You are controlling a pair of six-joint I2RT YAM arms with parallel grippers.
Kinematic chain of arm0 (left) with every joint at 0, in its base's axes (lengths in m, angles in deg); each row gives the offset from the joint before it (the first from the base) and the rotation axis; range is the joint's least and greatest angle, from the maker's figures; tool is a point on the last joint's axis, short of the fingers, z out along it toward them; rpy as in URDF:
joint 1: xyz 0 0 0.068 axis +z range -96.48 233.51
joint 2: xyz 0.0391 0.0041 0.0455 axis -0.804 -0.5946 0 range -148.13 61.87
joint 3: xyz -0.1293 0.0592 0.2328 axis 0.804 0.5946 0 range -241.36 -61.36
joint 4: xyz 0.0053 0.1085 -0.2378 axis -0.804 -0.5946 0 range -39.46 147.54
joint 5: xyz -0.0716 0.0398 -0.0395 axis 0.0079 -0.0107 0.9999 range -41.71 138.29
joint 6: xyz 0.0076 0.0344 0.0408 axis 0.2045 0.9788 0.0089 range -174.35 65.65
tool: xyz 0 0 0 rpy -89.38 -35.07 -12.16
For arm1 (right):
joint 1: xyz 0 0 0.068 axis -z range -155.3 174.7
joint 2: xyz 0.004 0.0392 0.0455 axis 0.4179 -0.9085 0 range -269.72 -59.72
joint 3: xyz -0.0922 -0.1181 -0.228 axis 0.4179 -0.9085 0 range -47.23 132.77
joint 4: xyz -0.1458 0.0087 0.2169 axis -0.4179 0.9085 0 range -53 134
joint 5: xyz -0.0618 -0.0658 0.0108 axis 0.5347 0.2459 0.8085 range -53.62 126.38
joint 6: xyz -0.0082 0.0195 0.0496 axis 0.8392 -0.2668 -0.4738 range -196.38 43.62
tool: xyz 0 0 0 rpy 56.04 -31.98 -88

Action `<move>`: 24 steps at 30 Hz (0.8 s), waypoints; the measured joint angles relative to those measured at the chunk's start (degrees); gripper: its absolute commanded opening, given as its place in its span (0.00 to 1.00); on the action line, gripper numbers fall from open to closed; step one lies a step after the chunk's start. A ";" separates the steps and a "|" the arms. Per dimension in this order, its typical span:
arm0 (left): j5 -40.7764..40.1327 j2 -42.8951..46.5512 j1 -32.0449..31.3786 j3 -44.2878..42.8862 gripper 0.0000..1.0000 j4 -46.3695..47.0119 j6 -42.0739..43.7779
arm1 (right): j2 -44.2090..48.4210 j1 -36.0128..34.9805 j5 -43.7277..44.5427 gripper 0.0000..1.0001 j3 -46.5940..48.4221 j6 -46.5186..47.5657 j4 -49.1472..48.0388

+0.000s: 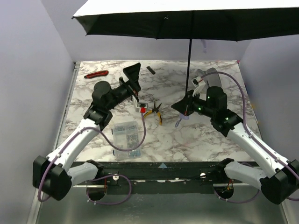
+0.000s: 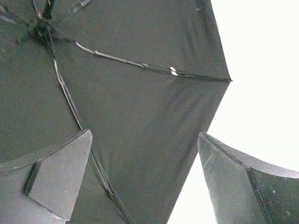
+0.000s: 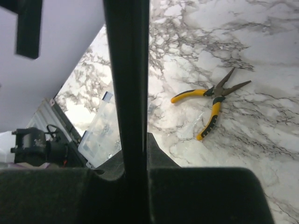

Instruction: Open the umbrella

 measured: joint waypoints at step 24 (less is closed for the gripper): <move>-15.08 28.06 3.80 15.78 0.99 -35.56 -46.23 | 5.14 0.04 5.88 0.36 -23.43 -0.59 -11.91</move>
